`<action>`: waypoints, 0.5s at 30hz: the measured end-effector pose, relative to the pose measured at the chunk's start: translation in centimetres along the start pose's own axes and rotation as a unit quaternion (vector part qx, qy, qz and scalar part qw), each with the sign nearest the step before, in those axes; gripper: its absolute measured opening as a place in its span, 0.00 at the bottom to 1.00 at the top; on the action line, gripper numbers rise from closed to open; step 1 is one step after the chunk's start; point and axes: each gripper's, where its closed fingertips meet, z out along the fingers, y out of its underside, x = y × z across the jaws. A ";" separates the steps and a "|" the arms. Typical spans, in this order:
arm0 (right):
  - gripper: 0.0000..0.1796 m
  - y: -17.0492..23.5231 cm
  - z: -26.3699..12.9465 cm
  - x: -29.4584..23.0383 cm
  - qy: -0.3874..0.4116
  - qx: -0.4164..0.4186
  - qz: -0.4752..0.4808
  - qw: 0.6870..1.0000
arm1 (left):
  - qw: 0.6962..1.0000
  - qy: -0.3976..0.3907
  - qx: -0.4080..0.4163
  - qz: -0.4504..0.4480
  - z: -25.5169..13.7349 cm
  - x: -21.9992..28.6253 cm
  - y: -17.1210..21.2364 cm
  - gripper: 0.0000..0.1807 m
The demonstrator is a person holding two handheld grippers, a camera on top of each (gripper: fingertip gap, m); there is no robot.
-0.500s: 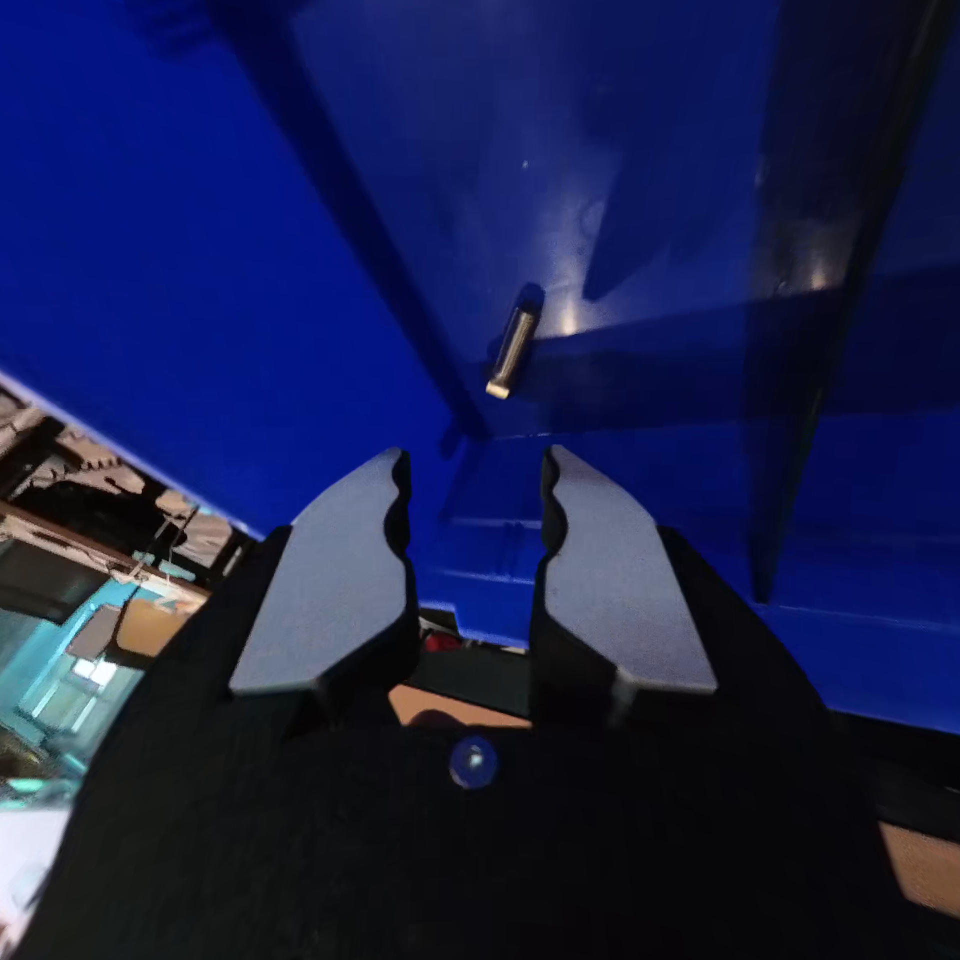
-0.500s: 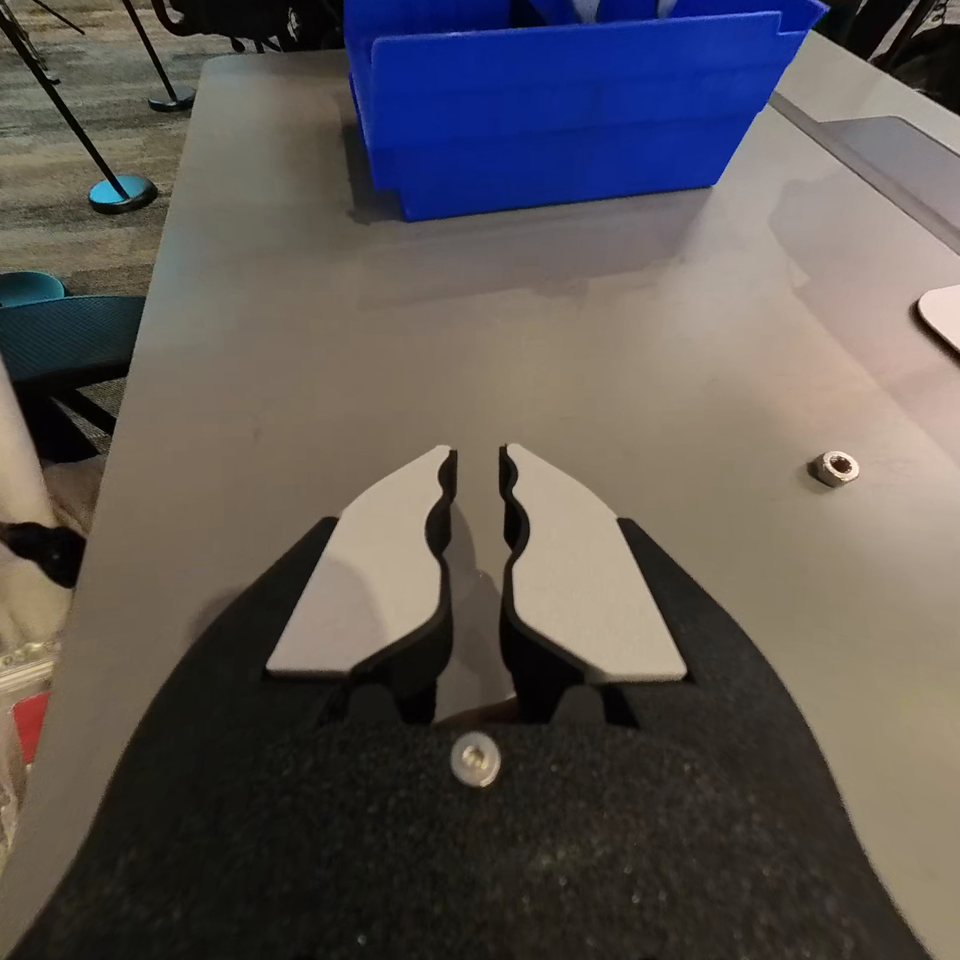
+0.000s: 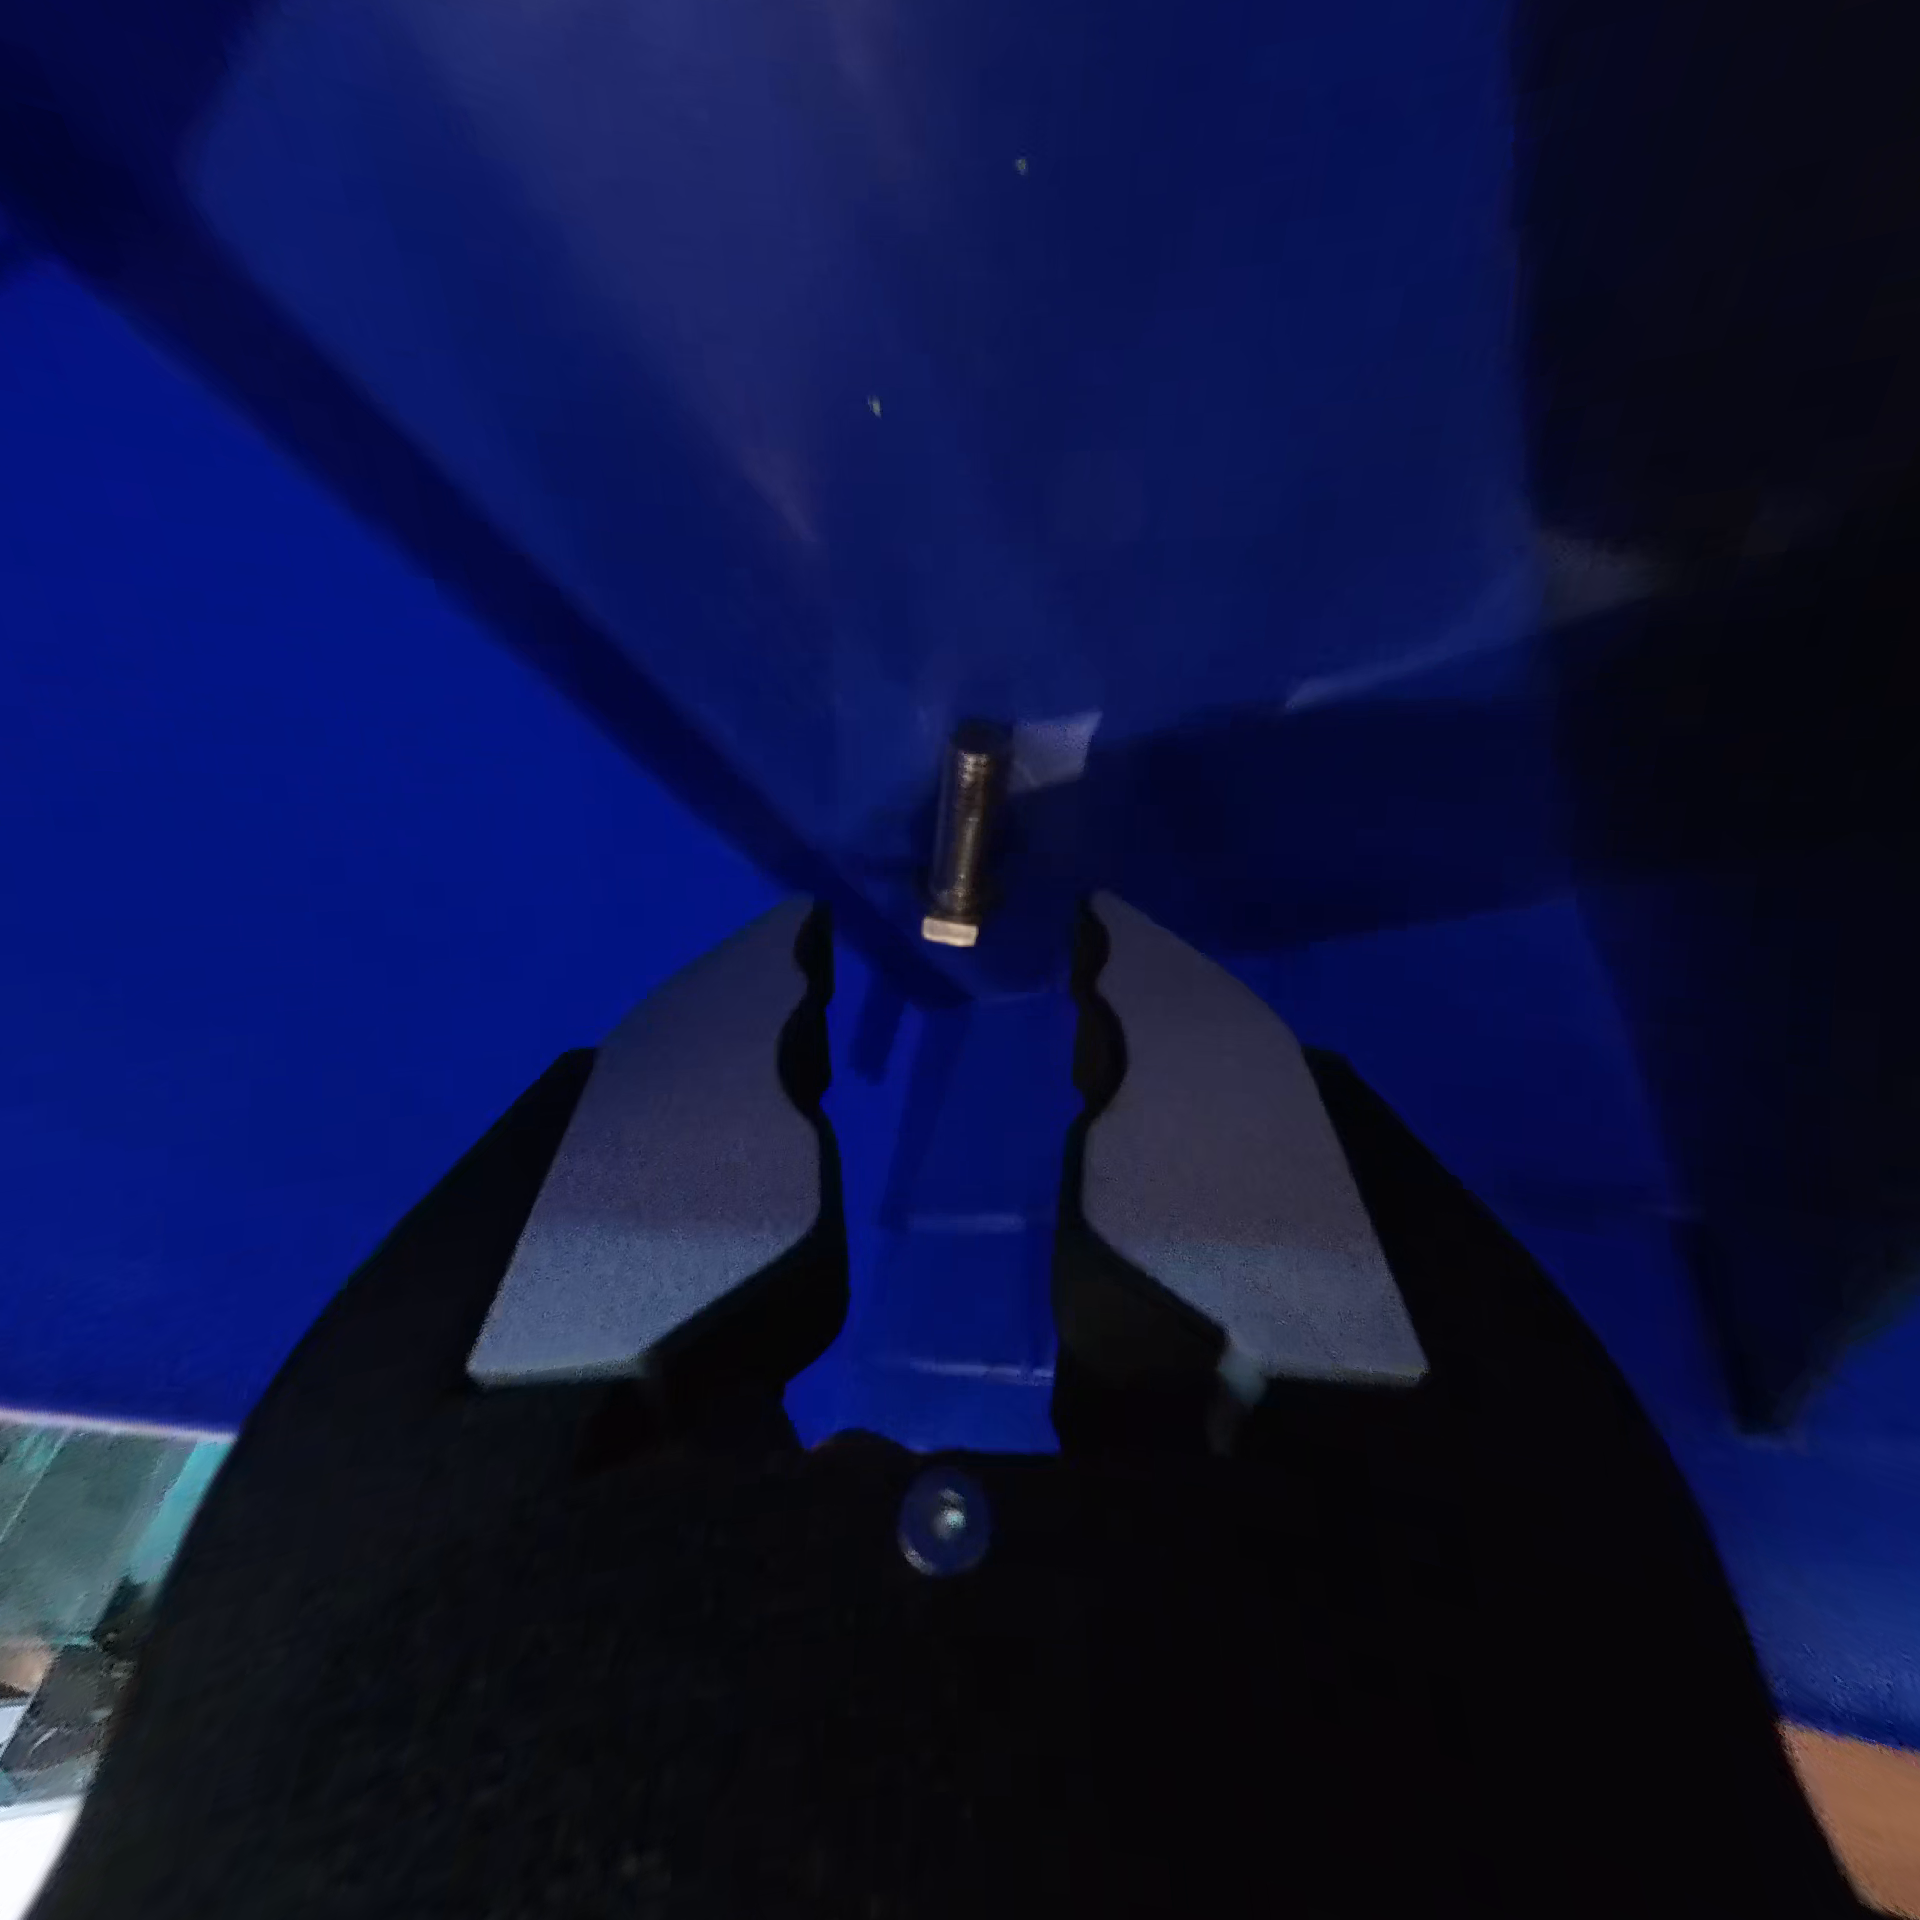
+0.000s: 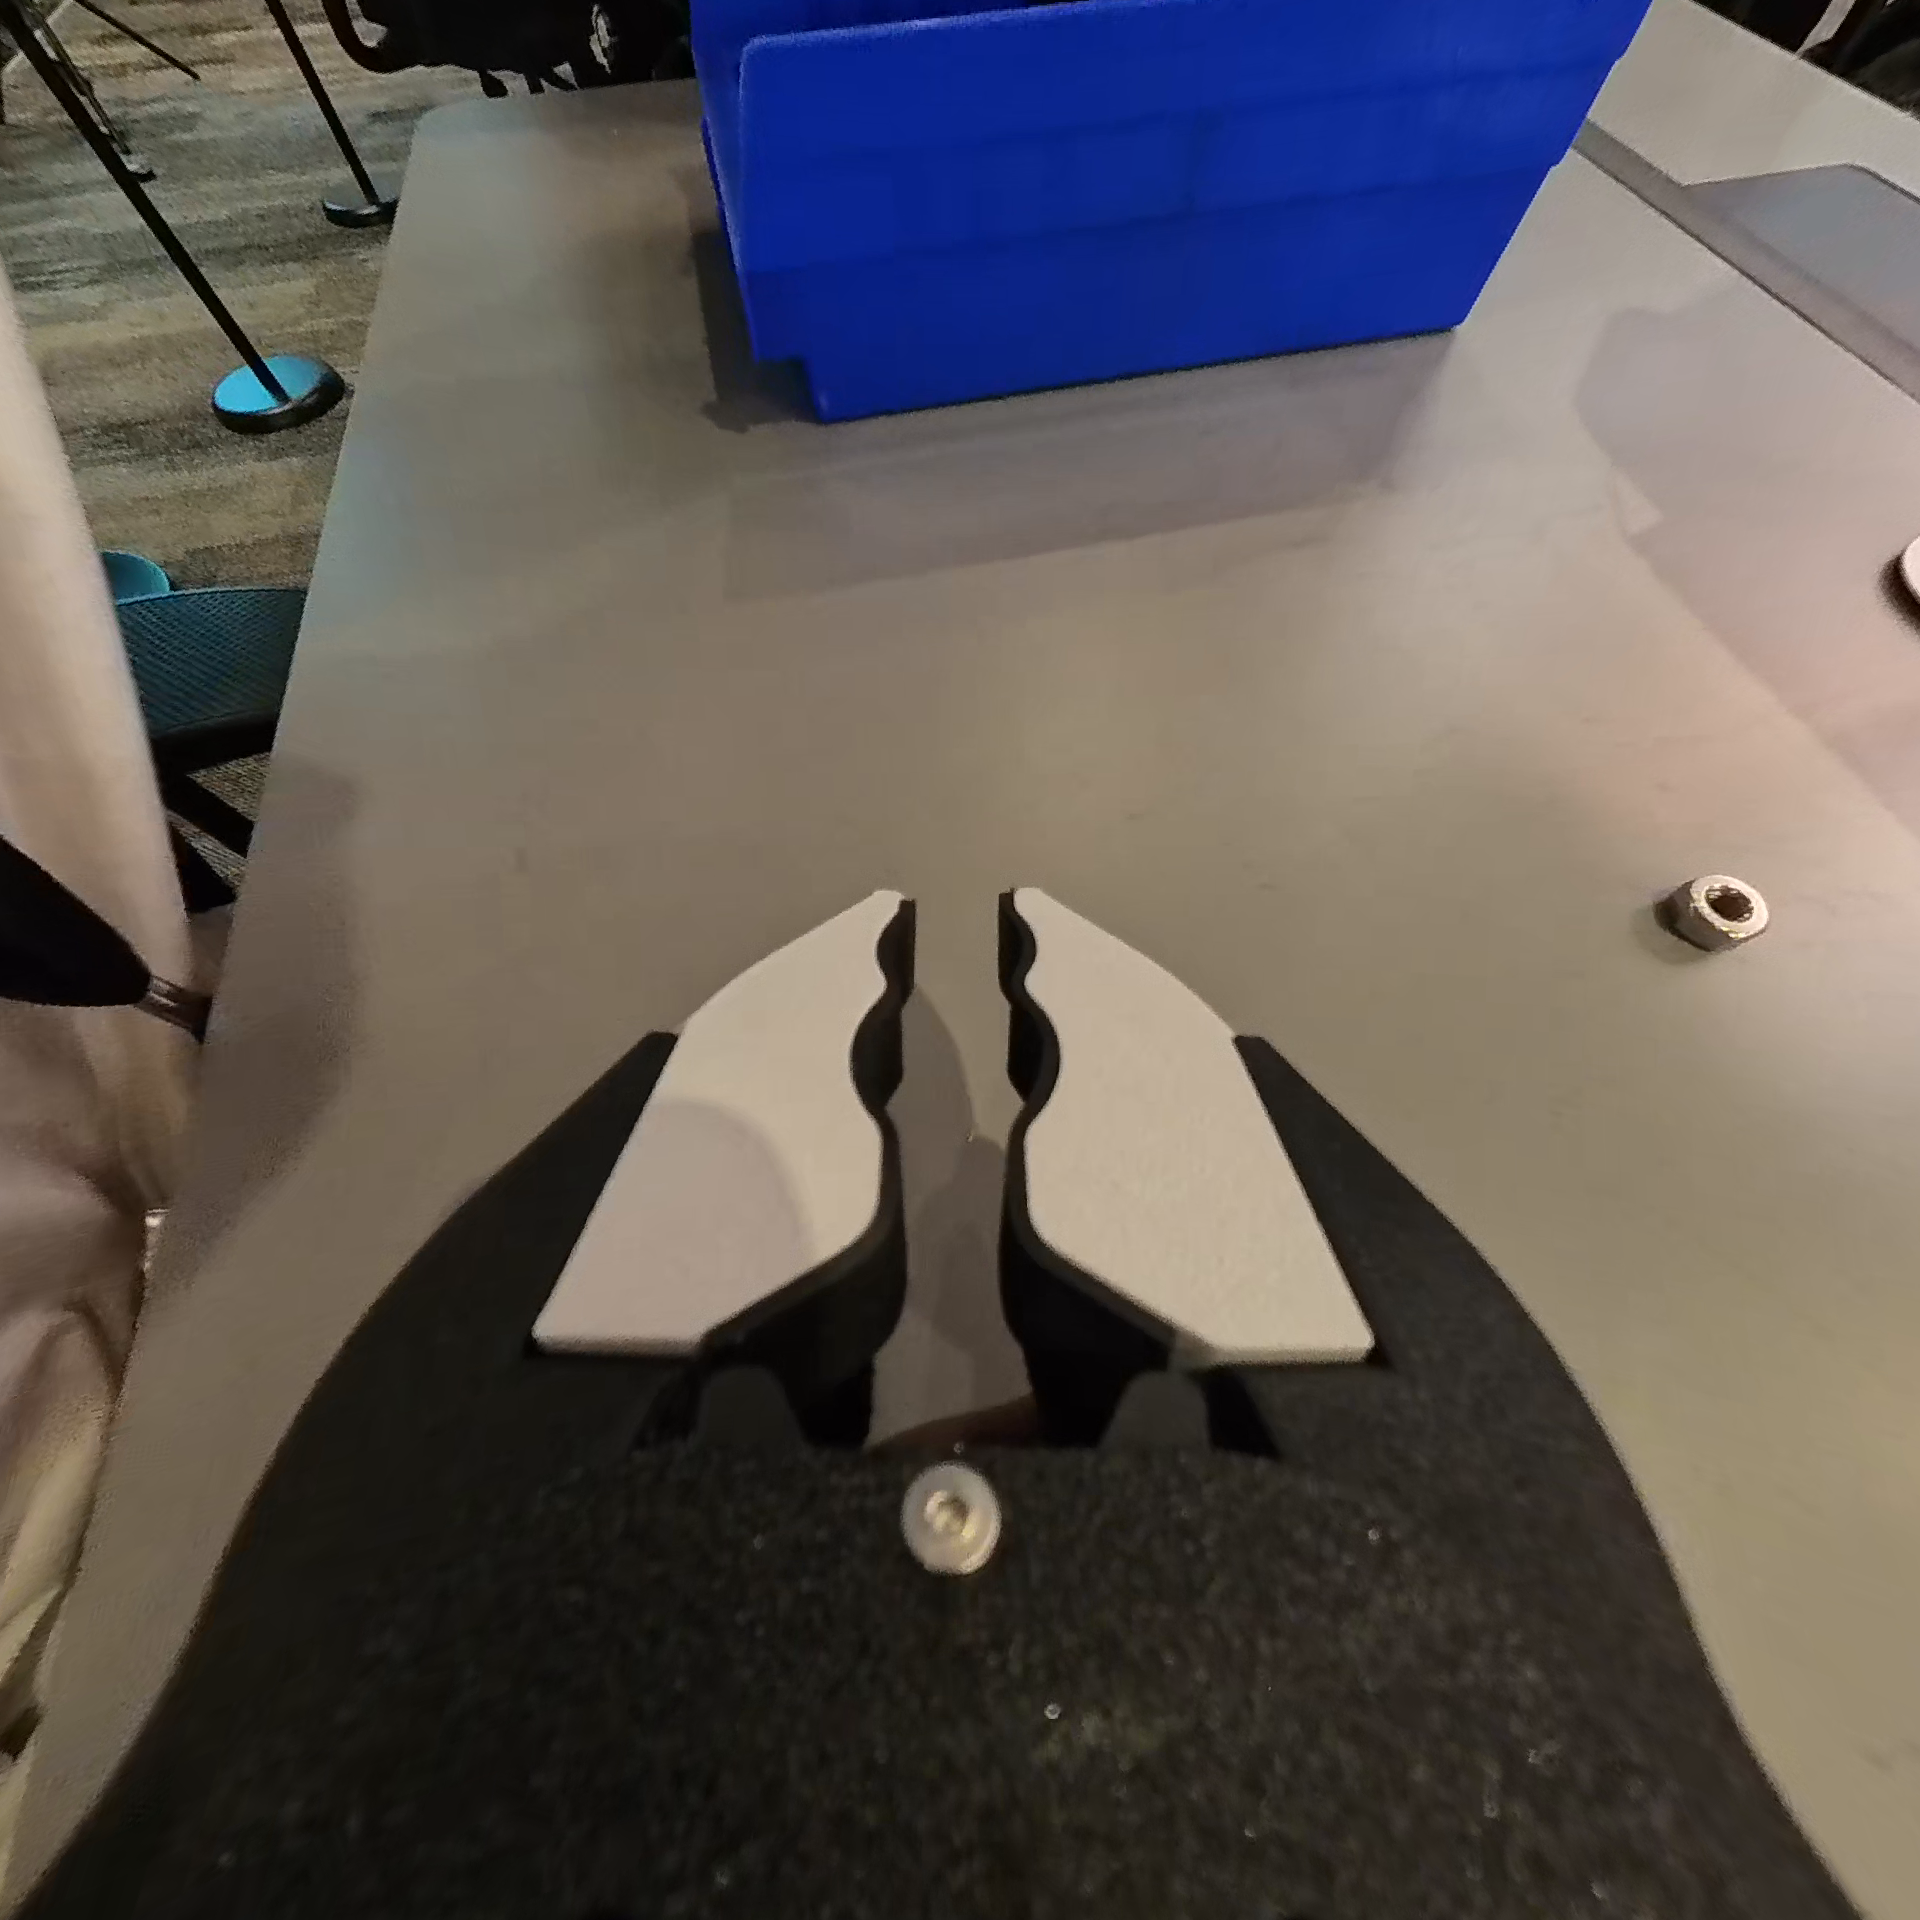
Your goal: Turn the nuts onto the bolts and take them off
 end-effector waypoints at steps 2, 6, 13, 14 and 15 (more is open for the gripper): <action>0.08 0.0 0.0 -0.1 -0.003 0.000 -0.001 1.000 | 1.000 0.008 -0.001 0.001 0.4 0.0 -0.1 0.23; 0.08 0.1 0.1 -0.2 -0.008 -0.004 -0.001 1.000 | 0.999 0.032 -0.012 0.009 0.6 0.1 0.0 0.11; 0.08 0.0 0.0 -0.4 -0.011 0.001 -0.002 1.000 | 0.998 0.050 -0.010 -0.026 0.4 0.3 -0.4 0.10; 0.08 -0.1 0.0 -0.4 -0.011 0.002 -0.001 1.000 | 0.998 0.047 0.001 -0.042 0.2 0.2 -0.8 0.10; 0.08 -0.2 0.0 -0.4 -0.012 0.004 -0.001 1.000 | 0.997 0.041 0.011 -0.060 0.0 0.1 -1.2 0.10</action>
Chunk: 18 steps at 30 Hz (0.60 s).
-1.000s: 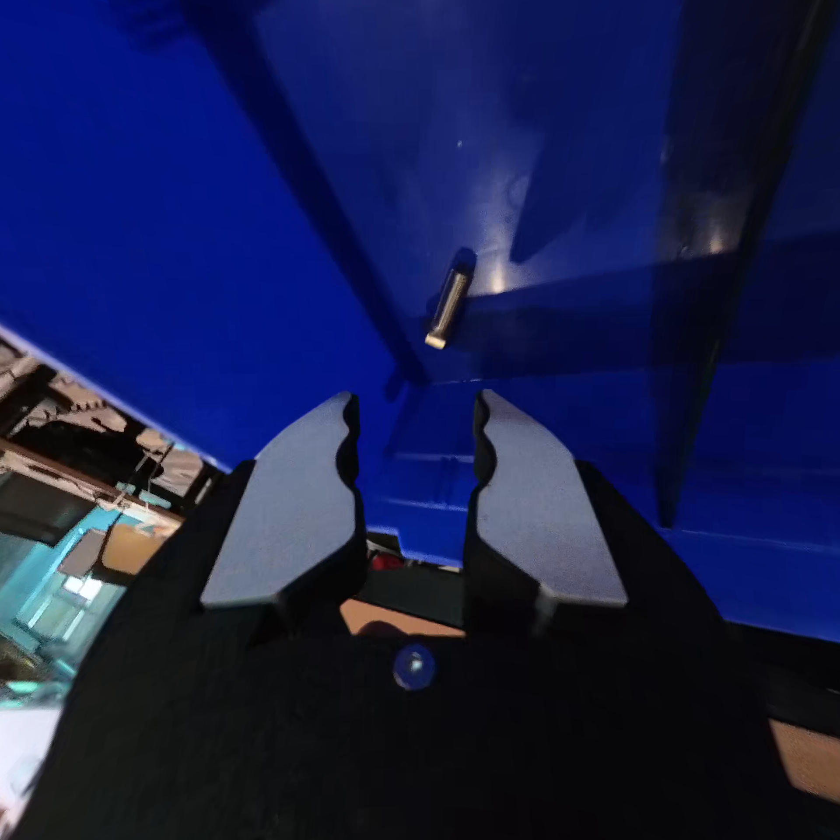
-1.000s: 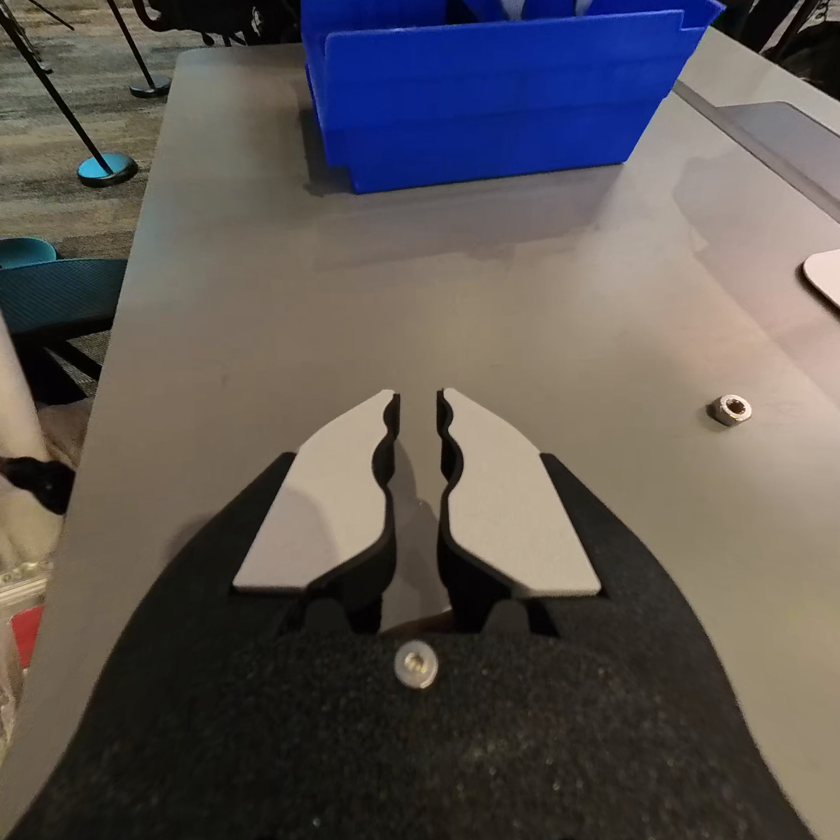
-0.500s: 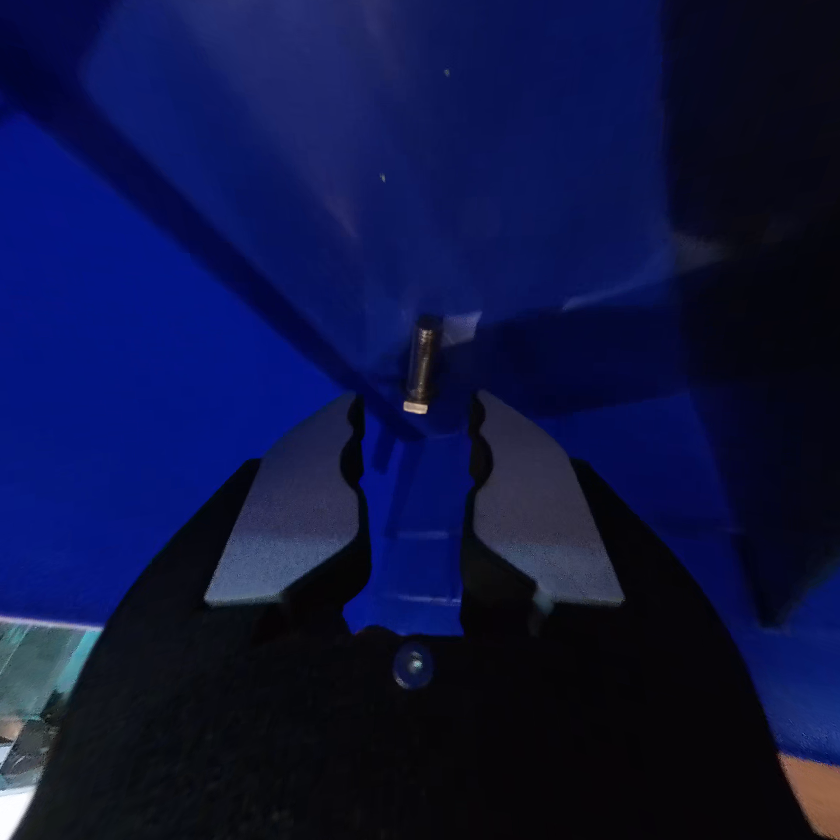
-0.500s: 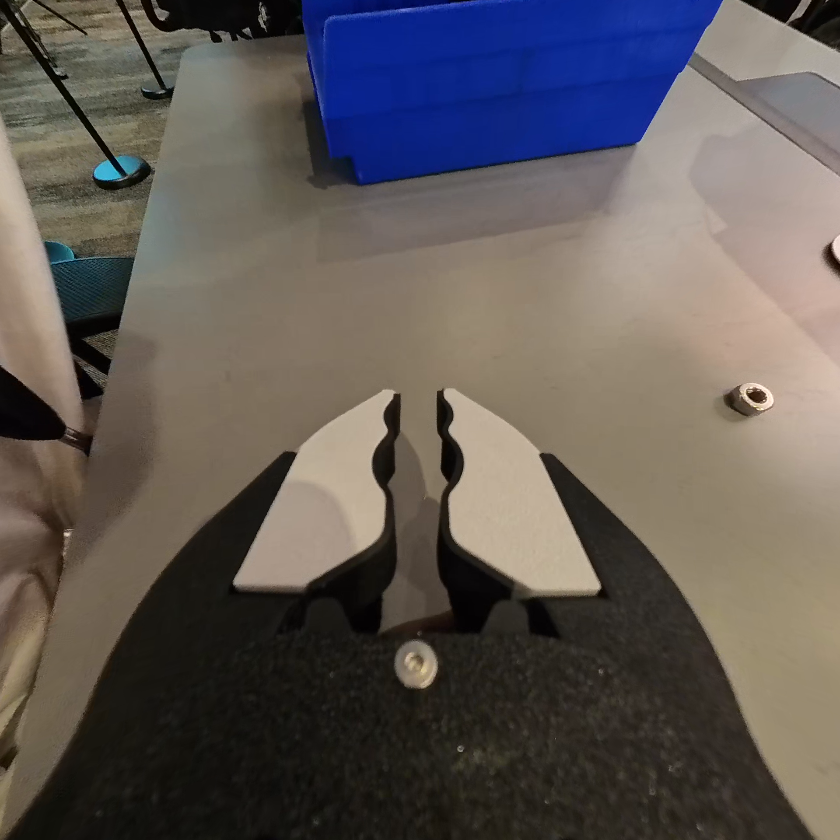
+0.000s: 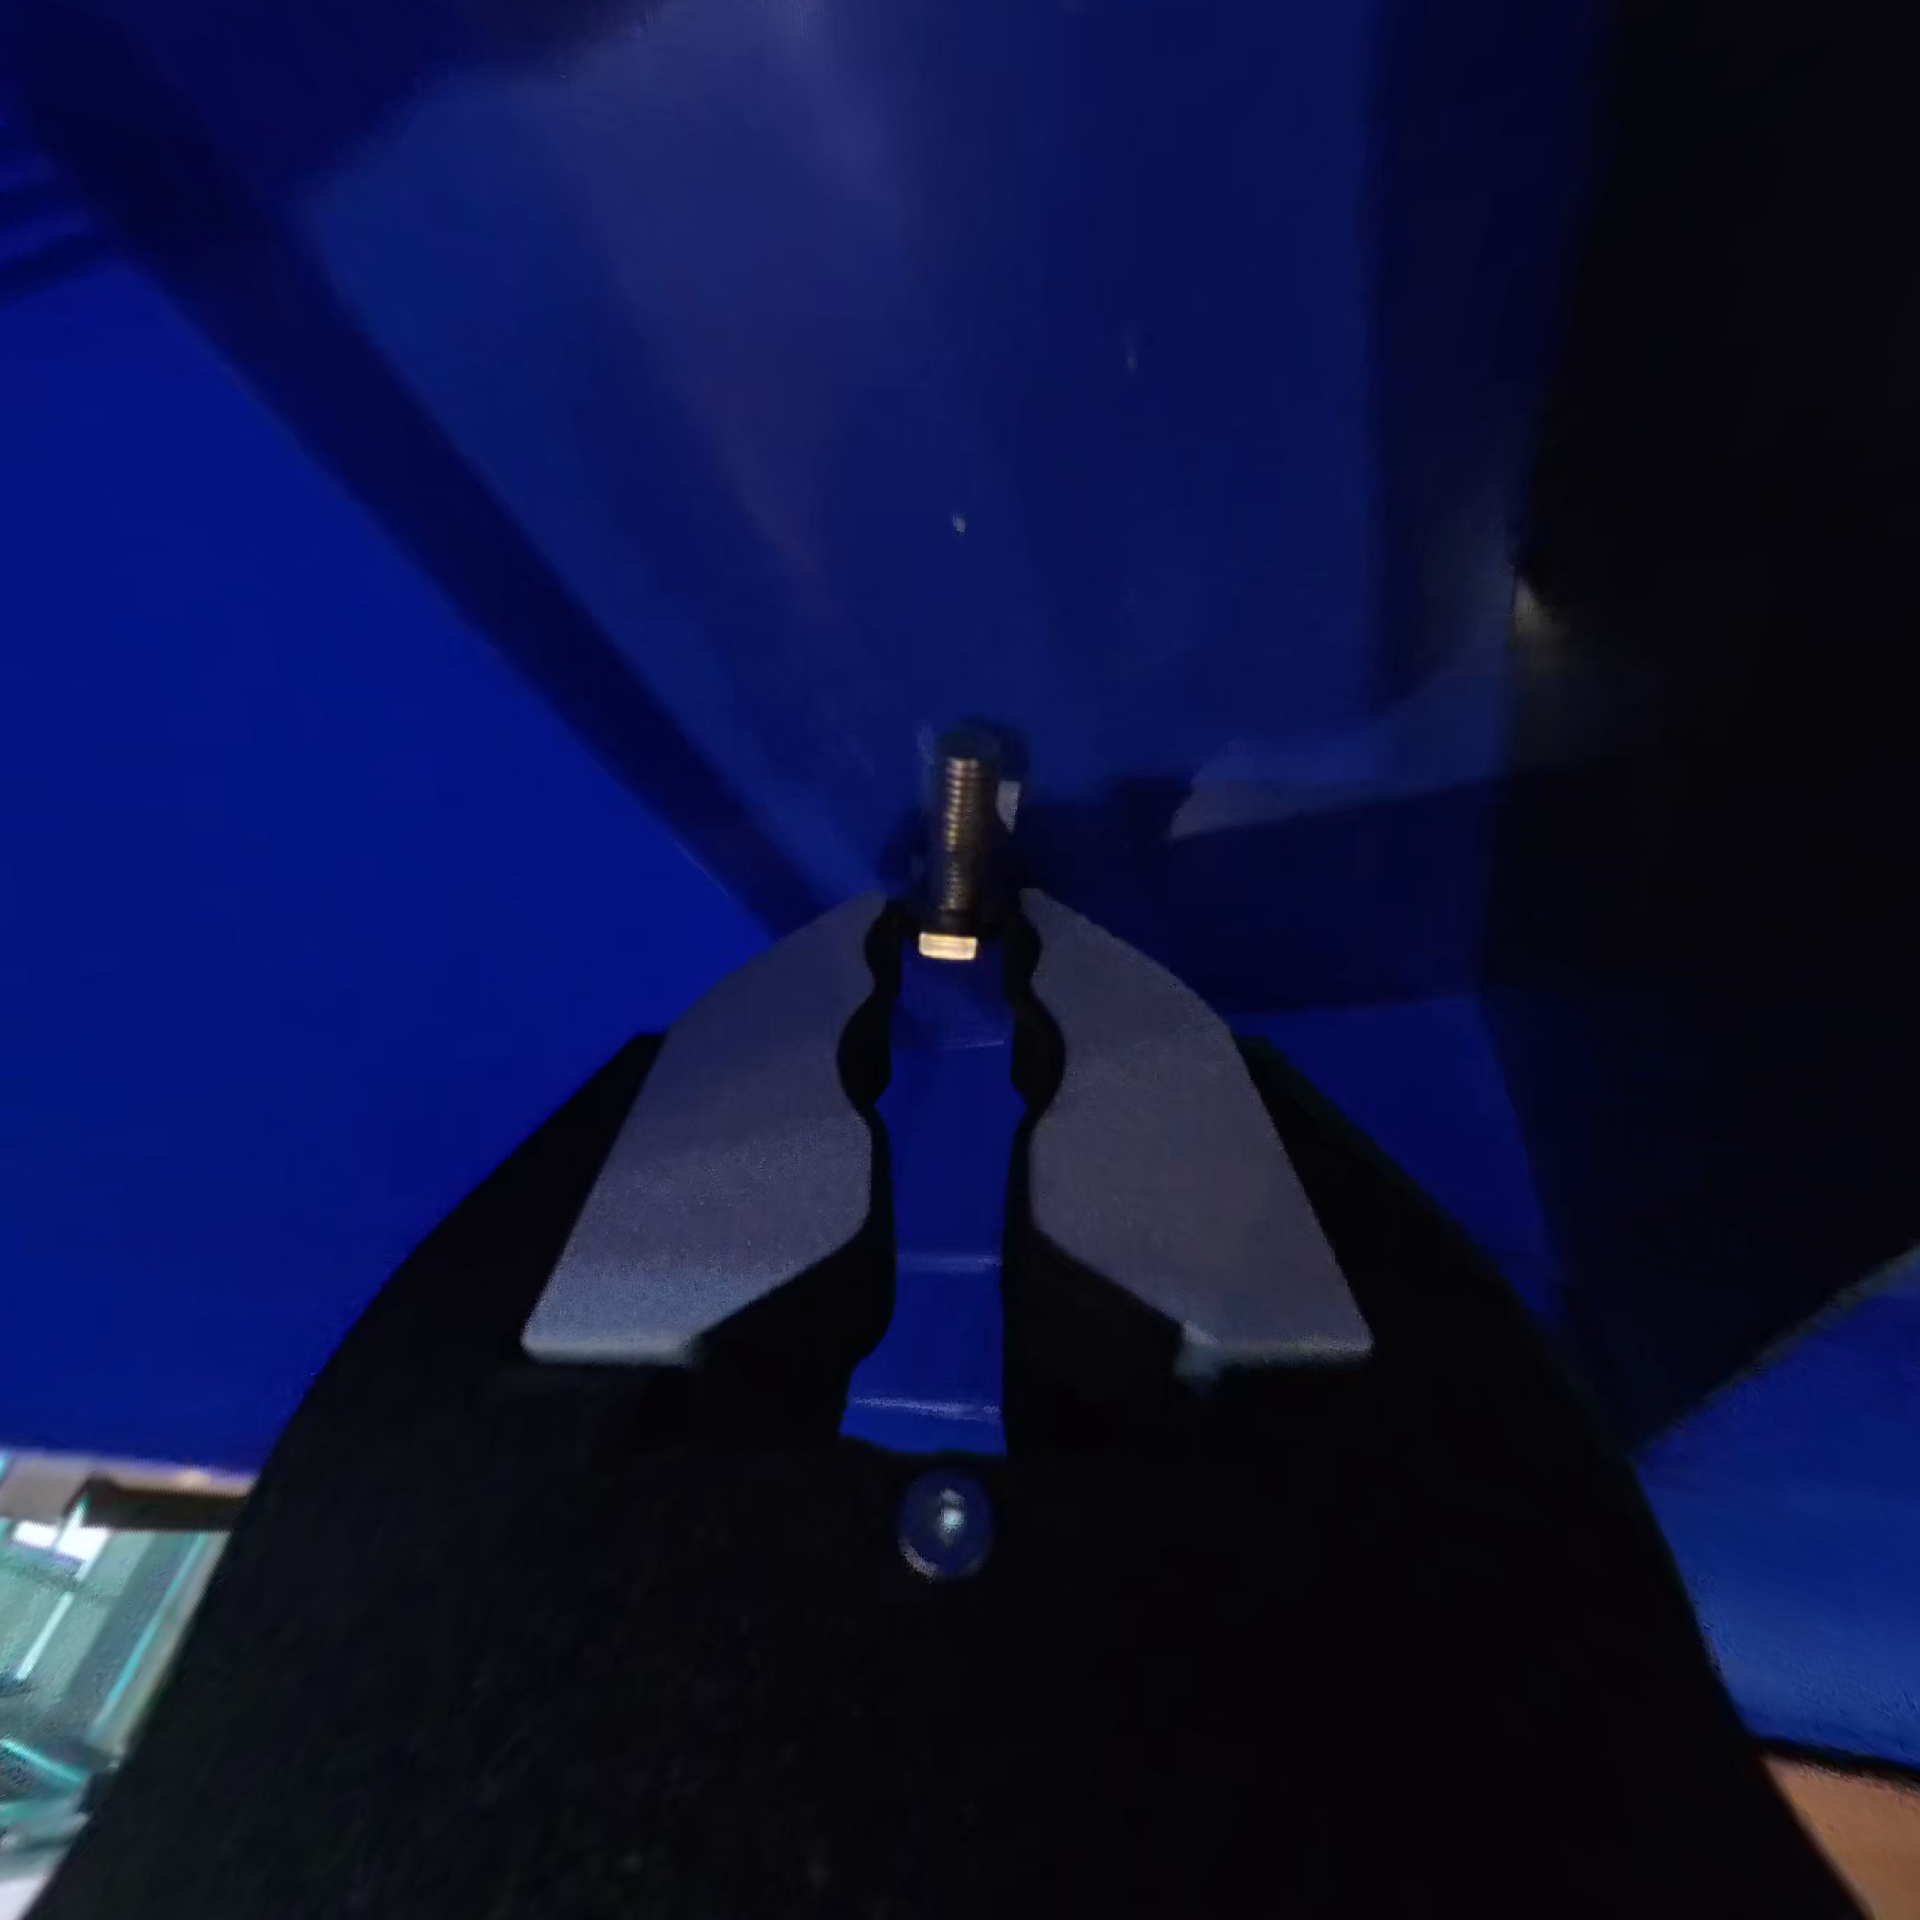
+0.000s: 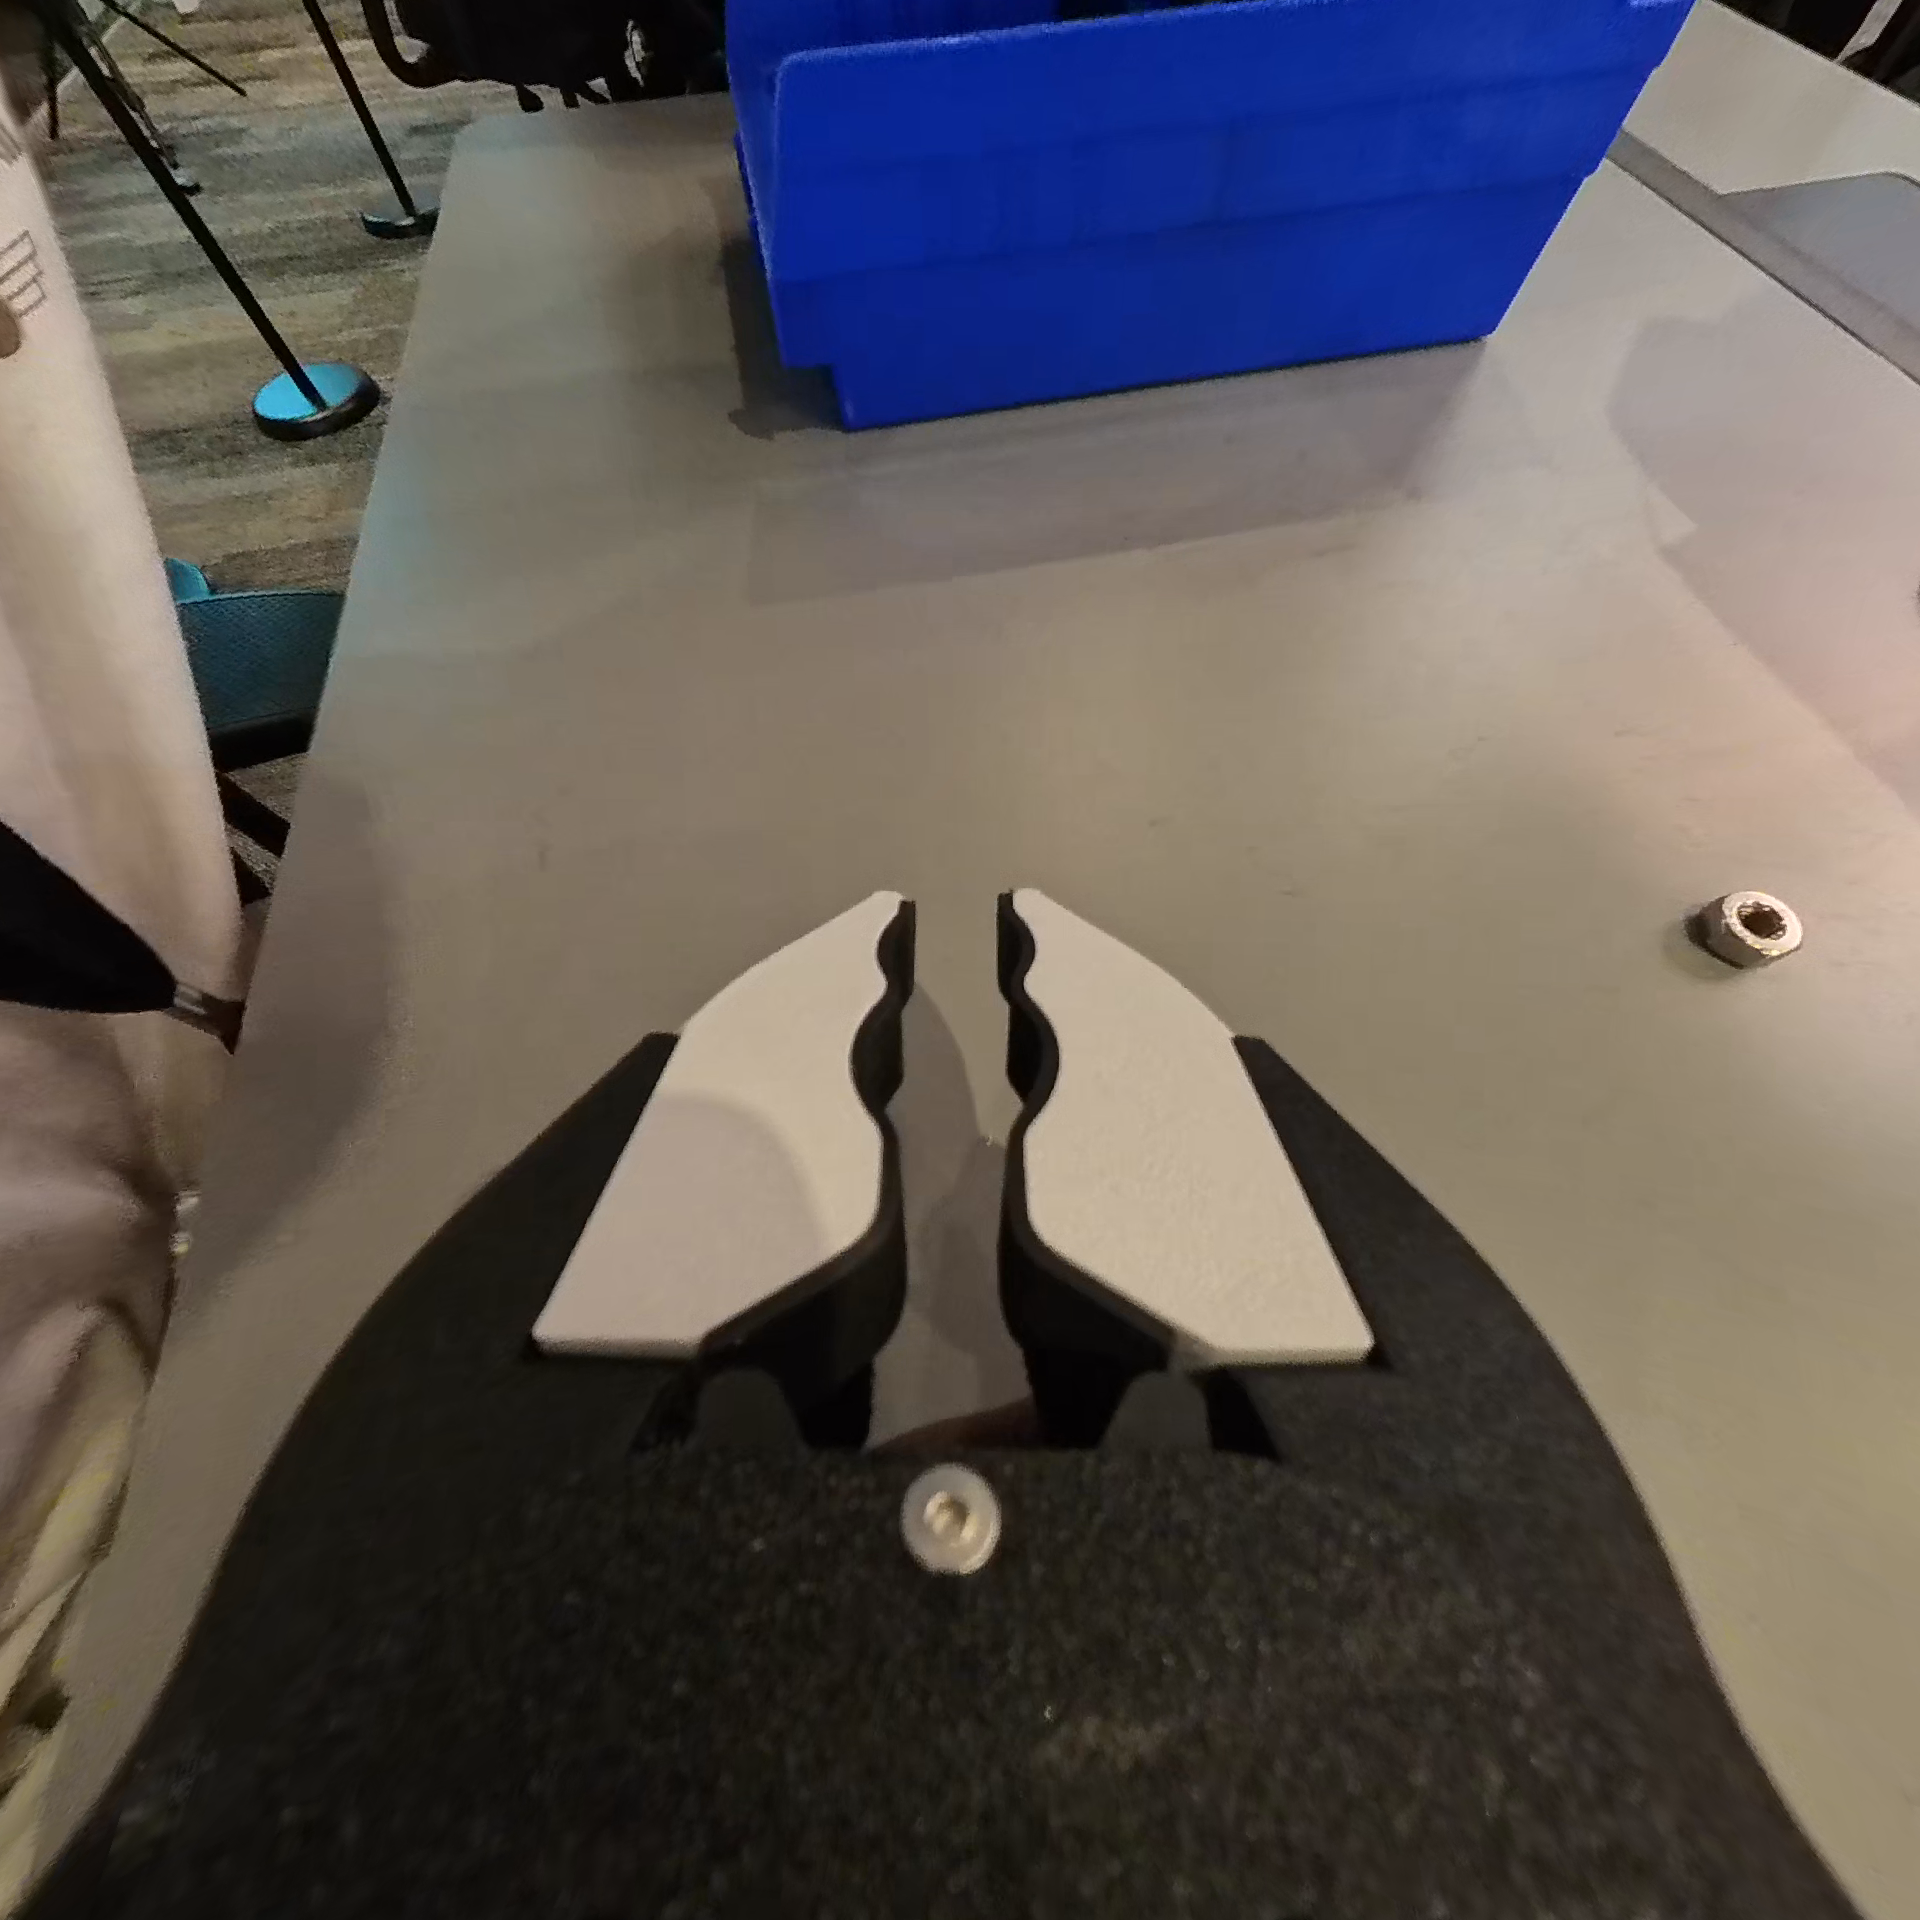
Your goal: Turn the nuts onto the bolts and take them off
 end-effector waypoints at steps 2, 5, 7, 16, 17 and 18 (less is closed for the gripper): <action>0.08 -0.2 -0.1 -0.1 -0.003 0.006 0.003 1.000 | 0.999 -0.017 0.016 -0.031 -0.6 -0.1 -0.4 0.10; 0.08 -0.6 -0.2 -0.3 -0.010 0.016 0.007 1.000 | 0.992 -0.045 0.054 -0.106 -2.0 -0.5 -0.5 0.10; 0.08 -0.7 -0.2 -0.3 -0.011 0.019 0.010 1.000 | 0.982 -0.067 0.083 -0.156 -3.3 -0.6 -0.4 0.10; 0.08 -2.0 -0.9 0.0 -0.006 0.056 0.021 0.998 | 0.841 -0.168 0.333 -0.392 -15.0 -1.1 -2.4 0.10; 0.08 -2.4 -1.0 0.1 -0.004 0.065 0.026 0.998 | 0.812 -0.169 0.378 -0.412 -17.0 -1.1 -3.4 0.10; 0.08 -2.7 -1.3 0.3 -0.001 0.076 0.031 0.997 | 0.780 -0.170 0.424 -0.427 -19.1 -1.1 -4.5 0.10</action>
